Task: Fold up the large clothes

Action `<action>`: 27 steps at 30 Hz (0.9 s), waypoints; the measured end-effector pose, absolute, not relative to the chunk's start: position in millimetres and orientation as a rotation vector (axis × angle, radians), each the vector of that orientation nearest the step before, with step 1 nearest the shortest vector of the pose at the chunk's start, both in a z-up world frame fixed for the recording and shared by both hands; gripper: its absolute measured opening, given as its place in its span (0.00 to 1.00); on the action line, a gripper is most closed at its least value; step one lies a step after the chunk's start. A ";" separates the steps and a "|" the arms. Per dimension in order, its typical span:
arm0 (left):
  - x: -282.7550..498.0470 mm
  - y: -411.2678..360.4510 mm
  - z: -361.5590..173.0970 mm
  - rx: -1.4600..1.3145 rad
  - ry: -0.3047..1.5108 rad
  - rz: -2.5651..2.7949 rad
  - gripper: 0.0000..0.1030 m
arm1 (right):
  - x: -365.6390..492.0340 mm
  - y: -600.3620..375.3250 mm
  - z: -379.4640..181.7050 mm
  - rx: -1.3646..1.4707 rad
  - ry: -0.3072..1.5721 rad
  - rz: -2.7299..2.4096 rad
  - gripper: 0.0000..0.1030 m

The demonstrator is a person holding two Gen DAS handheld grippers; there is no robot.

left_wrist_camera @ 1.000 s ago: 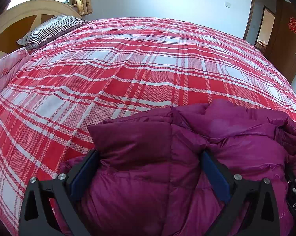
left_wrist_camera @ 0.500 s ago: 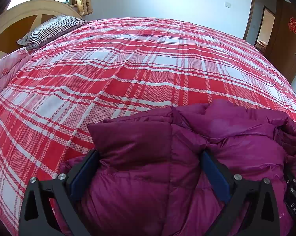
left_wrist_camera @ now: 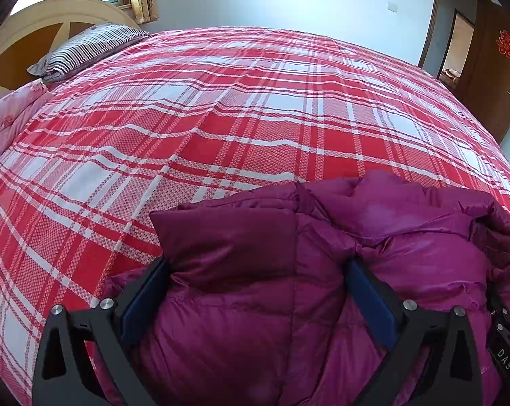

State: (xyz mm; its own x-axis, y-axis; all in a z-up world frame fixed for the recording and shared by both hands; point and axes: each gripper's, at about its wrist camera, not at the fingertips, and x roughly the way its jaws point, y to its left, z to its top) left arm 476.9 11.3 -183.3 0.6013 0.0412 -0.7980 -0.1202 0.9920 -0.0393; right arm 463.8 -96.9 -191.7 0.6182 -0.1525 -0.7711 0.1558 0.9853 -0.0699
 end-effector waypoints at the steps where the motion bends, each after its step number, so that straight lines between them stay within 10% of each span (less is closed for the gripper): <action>1: 477.1 11.2 -183.3 -0.092 0.925 0.092 0.99 | 464.0 -96.5 -191.4 0.003 0.887 -0.178 0.85; 27: 406.4 120.1 -139.9 -0.313 0.881 -0.227 0.99 | 437.0 -130.1 -177.7 0.203 0.838 0.053 1.00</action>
State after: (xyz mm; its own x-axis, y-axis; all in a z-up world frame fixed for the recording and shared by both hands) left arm 406.4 120.1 -139.9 0.6174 -0.3208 -0.7182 0.0661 0.9310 -0.3590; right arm 437.0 -130.1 -177.7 0.6690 0.1261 -0.7325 0.0334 0.9794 0.1991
